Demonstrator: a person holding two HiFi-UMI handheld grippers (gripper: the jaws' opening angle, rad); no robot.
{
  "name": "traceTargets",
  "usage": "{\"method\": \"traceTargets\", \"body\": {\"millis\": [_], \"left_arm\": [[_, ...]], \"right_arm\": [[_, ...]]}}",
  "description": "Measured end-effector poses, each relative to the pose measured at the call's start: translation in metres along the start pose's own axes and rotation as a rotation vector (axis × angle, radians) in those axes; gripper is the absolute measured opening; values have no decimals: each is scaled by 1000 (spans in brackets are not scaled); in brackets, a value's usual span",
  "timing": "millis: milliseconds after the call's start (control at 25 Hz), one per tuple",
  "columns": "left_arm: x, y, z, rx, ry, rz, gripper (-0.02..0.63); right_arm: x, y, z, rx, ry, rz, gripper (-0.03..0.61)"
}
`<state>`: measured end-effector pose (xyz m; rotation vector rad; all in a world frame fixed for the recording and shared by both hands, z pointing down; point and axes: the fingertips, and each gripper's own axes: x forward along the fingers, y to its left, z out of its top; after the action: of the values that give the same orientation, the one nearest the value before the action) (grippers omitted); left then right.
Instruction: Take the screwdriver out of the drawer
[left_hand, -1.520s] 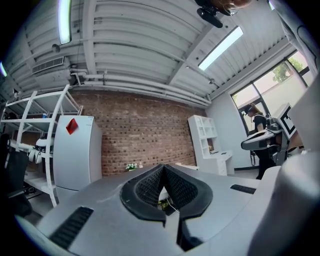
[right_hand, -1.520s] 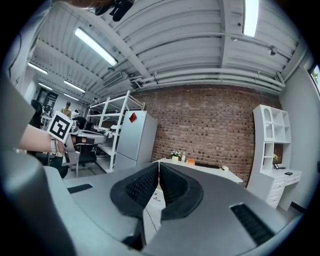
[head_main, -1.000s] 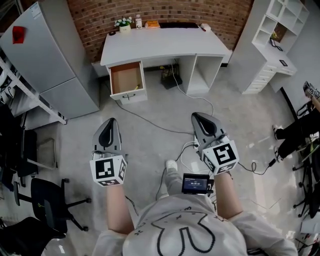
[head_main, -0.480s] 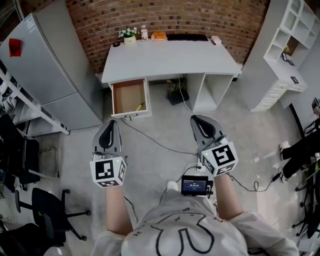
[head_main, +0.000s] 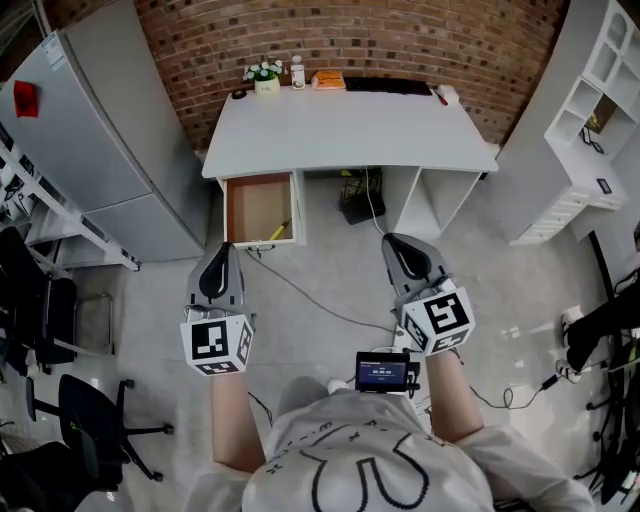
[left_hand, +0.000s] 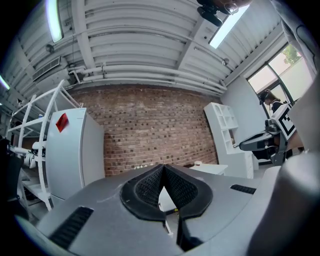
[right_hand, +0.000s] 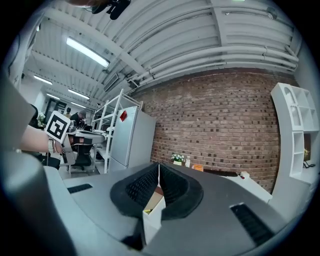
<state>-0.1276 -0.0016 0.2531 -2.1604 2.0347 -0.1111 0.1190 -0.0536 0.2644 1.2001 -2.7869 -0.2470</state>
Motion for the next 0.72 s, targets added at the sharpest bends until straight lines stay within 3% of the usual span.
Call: {"method": "traceTargets", "body": {"millis": [400,720], "left_arm": [[34,8,-13,-3,13,-15,12],[91,29,-29,-12,14,-81,12]], "right_arm": [[26,-12,-12,1,20,-2,21],[73,-26,-18,-8,43,-46,21]]}}
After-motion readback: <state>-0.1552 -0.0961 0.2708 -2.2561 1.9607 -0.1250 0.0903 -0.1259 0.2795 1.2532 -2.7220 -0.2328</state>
